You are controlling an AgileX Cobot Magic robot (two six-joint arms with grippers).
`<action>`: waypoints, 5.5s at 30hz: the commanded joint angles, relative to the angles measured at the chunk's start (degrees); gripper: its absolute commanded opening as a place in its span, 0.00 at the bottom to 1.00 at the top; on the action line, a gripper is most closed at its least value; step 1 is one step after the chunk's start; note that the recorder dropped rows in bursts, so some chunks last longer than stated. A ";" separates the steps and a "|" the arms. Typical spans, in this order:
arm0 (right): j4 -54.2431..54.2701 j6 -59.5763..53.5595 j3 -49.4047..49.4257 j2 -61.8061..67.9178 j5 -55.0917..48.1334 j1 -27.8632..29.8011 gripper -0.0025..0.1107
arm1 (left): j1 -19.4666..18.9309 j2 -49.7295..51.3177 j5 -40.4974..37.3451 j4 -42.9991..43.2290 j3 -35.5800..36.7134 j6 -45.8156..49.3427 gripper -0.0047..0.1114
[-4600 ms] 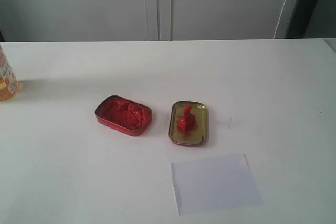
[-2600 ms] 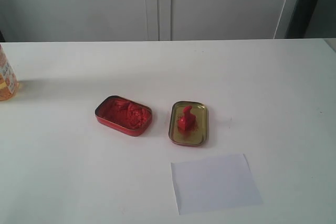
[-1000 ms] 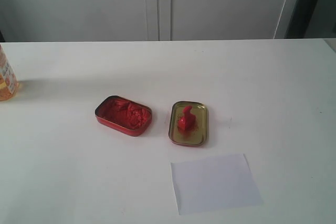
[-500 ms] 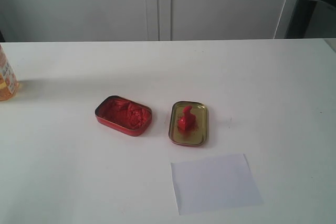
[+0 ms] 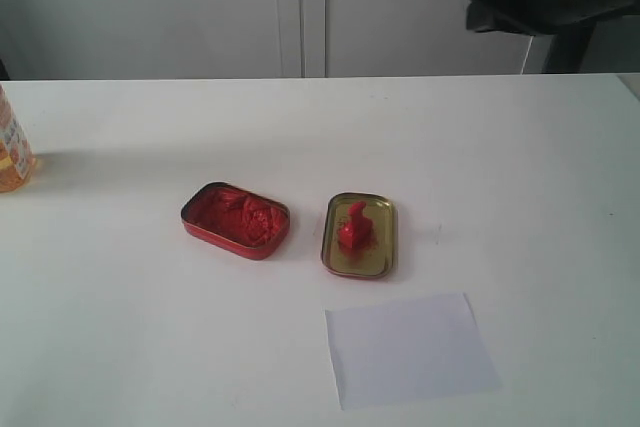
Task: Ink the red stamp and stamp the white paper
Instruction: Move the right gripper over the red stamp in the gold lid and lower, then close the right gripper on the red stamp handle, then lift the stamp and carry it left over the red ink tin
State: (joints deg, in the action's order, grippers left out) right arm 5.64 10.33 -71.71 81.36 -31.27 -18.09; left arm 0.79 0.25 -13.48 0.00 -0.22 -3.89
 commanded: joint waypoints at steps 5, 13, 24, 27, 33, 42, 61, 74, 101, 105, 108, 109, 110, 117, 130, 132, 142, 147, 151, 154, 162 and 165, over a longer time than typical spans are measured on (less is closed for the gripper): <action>-0.22 9.30 -10.00 11.94 -5.65 -9.51 0.02 | -0.03 -0.25 -0.07 0.00 0.22 -0.13 0.04; -8.71 31.54 -25.36 27.34 -20.93 -17.60 0.02 | -0.03 -0.25 -0.07 0.00 0.22 -0.13 0.04; -12.91 62.06 -29.85 33.32 -26.32 -18.47 0.02 | -0.03 -0.25 -0.07 0.00 0.22 -0.13 0.04; -12.35 62.39 -29.85 33.55 -26.18 -18.47 0.02 | -0.03 -0.25 -0.07 0.00 0.22 -0.13 0.04; -12.77 64.66 -29.85 33.68 -28.32 -18.19 0.02 | -0.03 -0.25 -0.07 0.00 0.22 -0.13 0.04; -13.26 64.75 -29.85 38.09 -31.72 -16.15 0.10 | -0.03 -0.25 -0.07 0.00 0.22 -0.14 0.04; -12.68 64.78 -29.85 43.84 -31.59 -14.91 0.38 | -0.03 -0.25 -0.07 0.00 0.22 -0.14 0.04; -12.55 64.78 -29.85 45.64 -30.14 -14.44 0.38 | -0.03 -0.25 -0.07 0.00 0.22 -0.14 0.04; -11.55 64.68 -29.85 47.09 -30.77 -14.44 0.02 | -0.03 -0.25 -0.07 0.00 0.22 -0.14 0.04; -11.55 64.68 -29.85 47.09 -30.77 -14.44 0.02 | -0.03 -0.25 -0.07 0.00 0.22 -0.14 0.04; -11.65 64.68 -29.85 46.93 -30.66 -14.44 0.02 | -0.03 -0.25 -0.07 0.00 0.22 -0.14 0.04; -11.76 64.68 -29.85 46.69 -30.54 -14.44 0.02 | -0.03 -0.25 -0.07 0.00 0.22 -0.14 0.04; -11.76 64.48 -29.85 46.35 -30.28 -14.44 0.02 | -0.03 -0.25 -0.07 0.00 0.22 -0.14 0.04; -12.18 58.92 -29.85 43.69 -30.28 -14.44 0.02 | -0.03 -0.25 -0.07 0.00 0.22 -0.14 0.04; -14.78 28.32 -29.85 39.44 -29.33 -14.44 0.02 | -0.03 -0.25 -0.07 0.00 0.22 -0.14 0.04; -14.78 24.45 -29.85 39.20 -28.75 -14.44 0.02 | -0.03 -0.25 -0.07 0.00 0.22 -0.14 0.04; -13.03 6.00 -29.85 39.09 -30.42 -14.55 0.02 | -0.03 -0.25 -0.07 0.00 0.22 -0.14 0.04; -12.78 0.95 -29.85 39.09 -30.78 -14.55 0.02 | -0.03 -0.25 -0.07 0.00 0.22 -0.14 0.04; -12.78 -0.03 -29.85 39.09 -31.48 -14.55 0.02 | -0.03 -0.25 -0.07 0.00 0.22 -0.14 0.04; -12.78 -0.68 -30.24 39.09 -31.72 -14.55 0.02 | -0.03 -0.25 -0.07 0.00 0.22 -0.14 0.04; -11.62 -3.28 -34.06 39.09 -32.36 -14.55 0.02 | -0.03 -0.25 -0.07 0.00 0.22 -0.14 0.04; -9.97 -4.40 -34.48 39.09 -32.36 -14.55 0.02 | -0.03 -0.25 -0.07 0.00 0.22 -0.14 0.04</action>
State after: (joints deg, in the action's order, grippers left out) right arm -5.71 7.34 -105.55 121.10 -63.19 -32.93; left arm 0.79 0.25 -13.48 0.00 -0.22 -3.89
